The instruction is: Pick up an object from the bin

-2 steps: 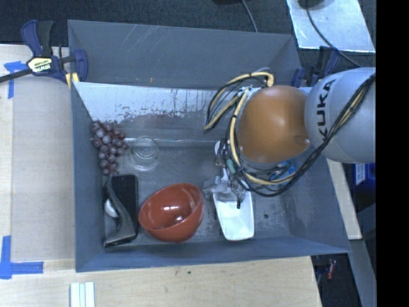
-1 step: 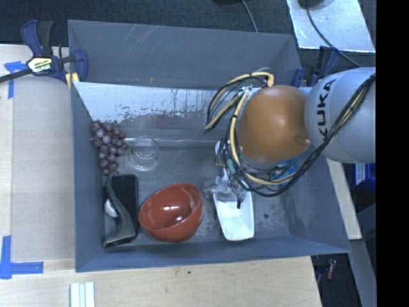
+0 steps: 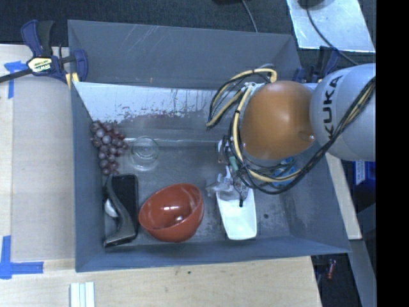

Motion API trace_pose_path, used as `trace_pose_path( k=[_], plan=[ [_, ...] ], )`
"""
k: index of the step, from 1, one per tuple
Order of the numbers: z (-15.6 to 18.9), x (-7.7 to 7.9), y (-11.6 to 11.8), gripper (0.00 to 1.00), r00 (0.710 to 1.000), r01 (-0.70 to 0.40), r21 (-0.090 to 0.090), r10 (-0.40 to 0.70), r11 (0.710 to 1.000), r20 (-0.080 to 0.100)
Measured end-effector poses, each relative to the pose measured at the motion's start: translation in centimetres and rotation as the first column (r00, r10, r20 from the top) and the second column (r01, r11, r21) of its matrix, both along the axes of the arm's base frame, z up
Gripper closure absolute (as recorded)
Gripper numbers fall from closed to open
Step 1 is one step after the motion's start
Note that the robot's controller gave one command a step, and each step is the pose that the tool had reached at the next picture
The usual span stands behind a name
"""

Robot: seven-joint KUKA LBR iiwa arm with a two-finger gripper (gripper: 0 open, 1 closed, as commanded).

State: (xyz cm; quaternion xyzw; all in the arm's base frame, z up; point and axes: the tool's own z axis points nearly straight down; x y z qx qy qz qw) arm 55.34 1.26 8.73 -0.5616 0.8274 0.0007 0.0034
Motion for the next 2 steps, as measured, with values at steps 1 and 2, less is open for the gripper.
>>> trace_pose_path(
  k=[1,2],
  plan=[
    [3.0,0.0,0.0,1.00,1.000,0.001,0.001,-0.001,1.000,-0.001],
    [4.8,0.0,0.0,1.00,1.000,0.003,0.002,-0.003,1.000,0.002]
  ],
)
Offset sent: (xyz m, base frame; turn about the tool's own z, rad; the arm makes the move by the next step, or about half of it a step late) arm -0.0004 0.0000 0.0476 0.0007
